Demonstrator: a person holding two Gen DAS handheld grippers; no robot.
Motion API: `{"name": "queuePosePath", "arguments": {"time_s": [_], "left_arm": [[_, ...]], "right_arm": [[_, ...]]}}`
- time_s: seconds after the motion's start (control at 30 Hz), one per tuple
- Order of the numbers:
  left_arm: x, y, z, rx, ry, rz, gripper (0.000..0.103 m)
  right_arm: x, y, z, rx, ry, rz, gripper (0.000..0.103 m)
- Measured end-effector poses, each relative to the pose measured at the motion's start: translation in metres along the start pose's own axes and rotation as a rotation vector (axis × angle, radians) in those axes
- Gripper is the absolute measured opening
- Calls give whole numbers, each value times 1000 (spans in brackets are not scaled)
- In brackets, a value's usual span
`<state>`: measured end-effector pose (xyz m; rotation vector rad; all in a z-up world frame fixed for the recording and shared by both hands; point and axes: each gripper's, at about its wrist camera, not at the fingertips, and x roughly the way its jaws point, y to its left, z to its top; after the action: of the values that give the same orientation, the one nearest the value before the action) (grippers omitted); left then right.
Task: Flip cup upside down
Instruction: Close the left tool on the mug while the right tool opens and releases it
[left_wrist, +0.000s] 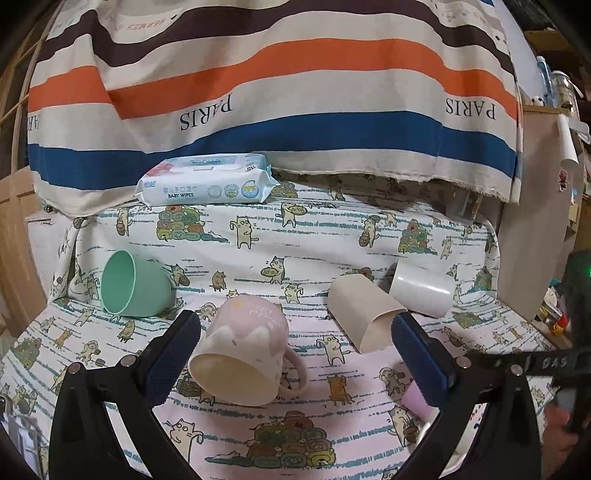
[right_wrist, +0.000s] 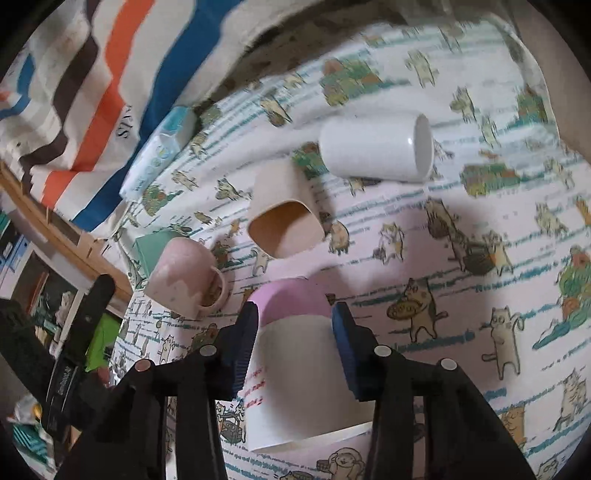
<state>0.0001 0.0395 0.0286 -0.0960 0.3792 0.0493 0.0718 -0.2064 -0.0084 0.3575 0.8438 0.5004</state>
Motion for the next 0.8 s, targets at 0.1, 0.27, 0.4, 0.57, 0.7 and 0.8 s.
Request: {"name": "queuePosePath", "arguments": {"time_s": [0.1,0.27,0.4,0.57,0.7,0.8], "left_arm": [[6,-4,0,10,77,-1,103],[18,-16,-2,-22,241,4,103],[28,-24,1,-88,311,6,103],[50,-27,-6,-277,498,-83,86],[71,-43,-19,-402,674,-170,69],[75,-59,-22,-451,703,-184,69]], "right_arm": [[-16,1,5,-58,-59,-11,54],[-45,-11,12,-179,-193,-88,63],[-54,-29,8,-284,-319,-187,70],[-57,-47,-3,-370,-450,-258,79],[-62,-49,-4,-365,-504,-243,81],[-65,-45,-9,-395,-542,-258,87]]}}
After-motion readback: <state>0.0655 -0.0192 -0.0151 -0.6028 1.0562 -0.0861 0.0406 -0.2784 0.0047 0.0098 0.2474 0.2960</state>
